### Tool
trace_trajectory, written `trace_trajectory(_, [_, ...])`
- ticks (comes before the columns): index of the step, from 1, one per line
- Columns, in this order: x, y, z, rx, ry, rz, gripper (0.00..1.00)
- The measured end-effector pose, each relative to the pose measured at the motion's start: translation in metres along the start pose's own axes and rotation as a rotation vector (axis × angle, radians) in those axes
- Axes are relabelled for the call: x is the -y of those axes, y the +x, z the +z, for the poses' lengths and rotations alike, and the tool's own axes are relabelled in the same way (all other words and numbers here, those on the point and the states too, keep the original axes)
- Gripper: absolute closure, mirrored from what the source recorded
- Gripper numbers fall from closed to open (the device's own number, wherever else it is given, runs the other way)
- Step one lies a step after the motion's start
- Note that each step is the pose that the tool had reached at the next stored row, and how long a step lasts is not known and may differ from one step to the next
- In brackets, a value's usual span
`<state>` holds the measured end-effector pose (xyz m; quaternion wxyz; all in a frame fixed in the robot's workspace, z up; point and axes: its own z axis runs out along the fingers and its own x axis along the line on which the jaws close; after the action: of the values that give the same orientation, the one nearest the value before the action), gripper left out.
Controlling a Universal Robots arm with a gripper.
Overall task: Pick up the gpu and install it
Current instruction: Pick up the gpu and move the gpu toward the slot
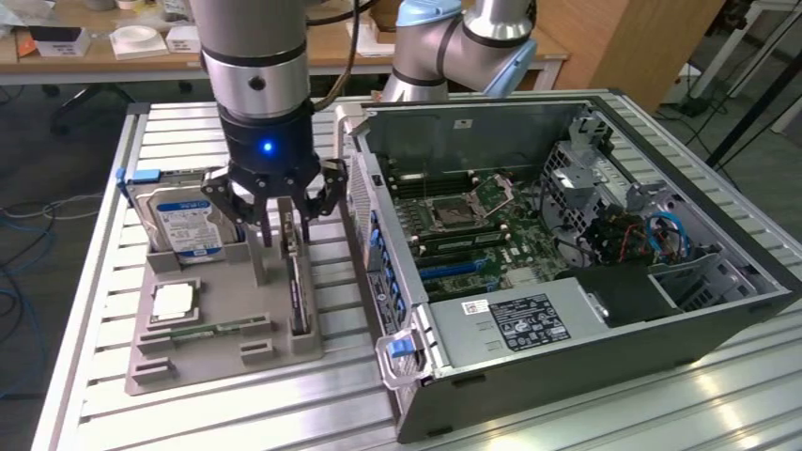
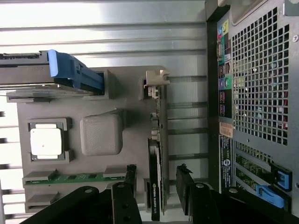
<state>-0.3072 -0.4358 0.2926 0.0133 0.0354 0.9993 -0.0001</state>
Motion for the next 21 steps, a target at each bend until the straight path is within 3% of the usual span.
trace_trajectory(11, [0.0005, -0.001, 0.0200, 0.0002, 0.0003, 0.000, 0.53])
trace_trajectory(17, [0.0084, -0.002, 0.0309, 0.0002, 0.0003, 0.000, 0.53])
trace_trajectory(21, [0.0092, -0.001, 0.0381, 0.0001, 0.0004, 0.000, 0.53])
